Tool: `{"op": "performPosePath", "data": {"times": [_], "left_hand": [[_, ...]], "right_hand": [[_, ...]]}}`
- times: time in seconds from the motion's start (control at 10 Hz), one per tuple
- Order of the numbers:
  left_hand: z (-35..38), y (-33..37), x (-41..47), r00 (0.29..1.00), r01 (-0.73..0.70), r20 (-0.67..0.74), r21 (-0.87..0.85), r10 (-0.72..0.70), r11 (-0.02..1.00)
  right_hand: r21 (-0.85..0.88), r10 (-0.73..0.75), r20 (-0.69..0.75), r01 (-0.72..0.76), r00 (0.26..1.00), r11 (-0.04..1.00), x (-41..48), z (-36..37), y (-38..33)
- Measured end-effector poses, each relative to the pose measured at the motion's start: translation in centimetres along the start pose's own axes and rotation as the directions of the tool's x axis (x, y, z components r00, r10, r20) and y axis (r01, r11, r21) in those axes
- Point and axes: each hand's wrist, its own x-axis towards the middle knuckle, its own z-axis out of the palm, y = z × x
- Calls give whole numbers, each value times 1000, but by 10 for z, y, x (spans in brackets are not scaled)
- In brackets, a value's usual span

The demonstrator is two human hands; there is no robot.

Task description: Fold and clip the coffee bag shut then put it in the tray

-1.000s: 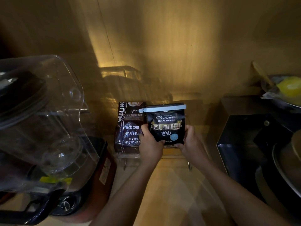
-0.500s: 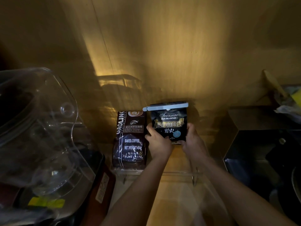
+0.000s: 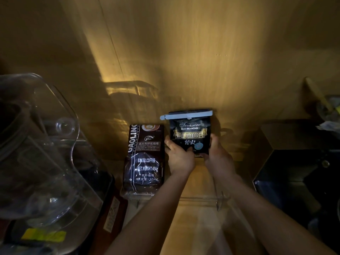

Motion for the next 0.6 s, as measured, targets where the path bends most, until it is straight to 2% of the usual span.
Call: {"op": "performPosePath", "data": {"times": [0.1, 0.2, 0.3, 0.4, 0.5, 0.6], "left_hand": [[-7, 0, -7, 1000, -22, -18, -106, 21, 994], [-24, 6, -16, 995, -83, -76, -188, 70, 979], [-45, 19, -22, 967, -239, -107, -57, 233, 969], [-68, 36, -28, 896, -423, -75, 162, 439, 891], [-92, 56, -27, 807, -536, -27, 384, 590, 752], [-113, 75, -31, 753, -560, -18, 508, 658, 655]], "right_hand": [[-18, -12, -29, 11, 1000, 1000, 0, -10, 2], [-71, -18, 28, 20, 999, 997, 2, -29, -1], [-68, -63, 98, 70, 993, 995, 5, -49, -12], [-7, -137, 138, 139, 981, 990, 2, -72, -31], [62, -272, 78, 268, 959, 961, 2, -100, -53], [28, -346, 60, 344, 936, 938, -1, -131, -76]]}}
